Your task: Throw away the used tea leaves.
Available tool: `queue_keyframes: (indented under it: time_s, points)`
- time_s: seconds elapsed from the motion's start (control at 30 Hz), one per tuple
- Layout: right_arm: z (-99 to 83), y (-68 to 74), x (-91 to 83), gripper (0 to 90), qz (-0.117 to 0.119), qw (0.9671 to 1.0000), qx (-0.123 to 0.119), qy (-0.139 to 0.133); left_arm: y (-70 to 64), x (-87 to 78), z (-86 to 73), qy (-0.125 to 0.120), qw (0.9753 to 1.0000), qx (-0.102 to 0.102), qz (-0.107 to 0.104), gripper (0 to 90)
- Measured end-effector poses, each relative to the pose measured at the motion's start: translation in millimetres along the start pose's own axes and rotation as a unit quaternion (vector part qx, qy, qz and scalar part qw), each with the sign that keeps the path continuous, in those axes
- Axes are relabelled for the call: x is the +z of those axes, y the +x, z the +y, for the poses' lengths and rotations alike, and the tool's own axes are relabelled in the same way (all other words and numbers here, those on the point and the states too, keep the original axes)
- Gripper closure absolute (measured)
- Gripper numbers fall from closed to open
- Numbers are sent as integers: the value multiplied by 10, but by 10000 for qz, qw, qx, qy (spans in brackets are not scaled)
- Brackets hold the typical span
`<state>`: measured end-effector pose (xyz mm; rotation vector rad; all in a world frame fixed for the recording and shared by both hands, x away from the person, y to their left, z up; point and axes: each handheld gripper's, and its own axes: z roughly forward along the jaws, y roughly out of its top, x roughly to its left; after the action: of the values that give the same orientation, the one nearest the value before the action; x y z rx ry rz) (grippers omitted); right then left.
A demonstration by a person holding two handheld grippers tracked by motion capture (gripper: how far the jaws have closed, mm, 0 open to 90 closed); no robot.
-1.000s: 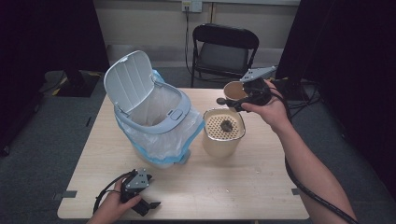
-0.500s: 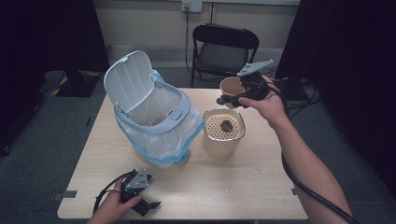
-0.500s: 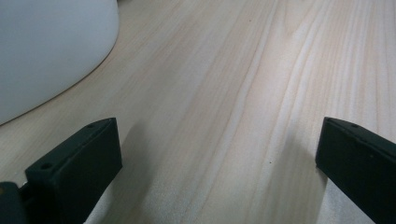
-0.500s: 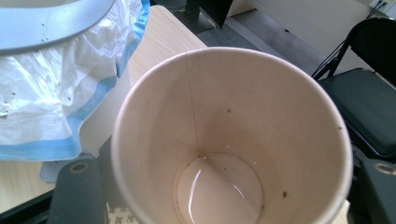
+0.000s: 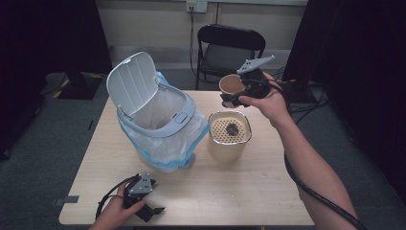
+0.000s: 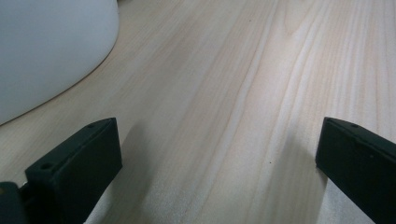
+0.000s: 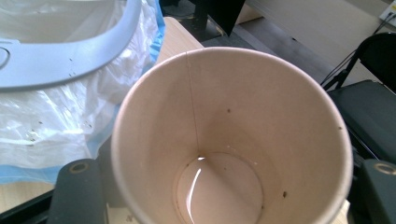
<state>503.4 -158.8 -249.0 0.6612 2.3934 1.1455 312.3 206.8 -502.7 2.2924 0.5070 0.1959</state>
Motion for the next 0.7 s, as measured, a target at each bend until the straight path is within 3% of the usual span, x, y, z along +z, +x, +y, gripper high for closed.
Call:
queue_keyframes:
  time_s: [0.7]
  points:
    - [245, 183, 84, 271, 192, 9997, -151, 2, 0, -1, 0, 0, 10000, -1, -4, 0]
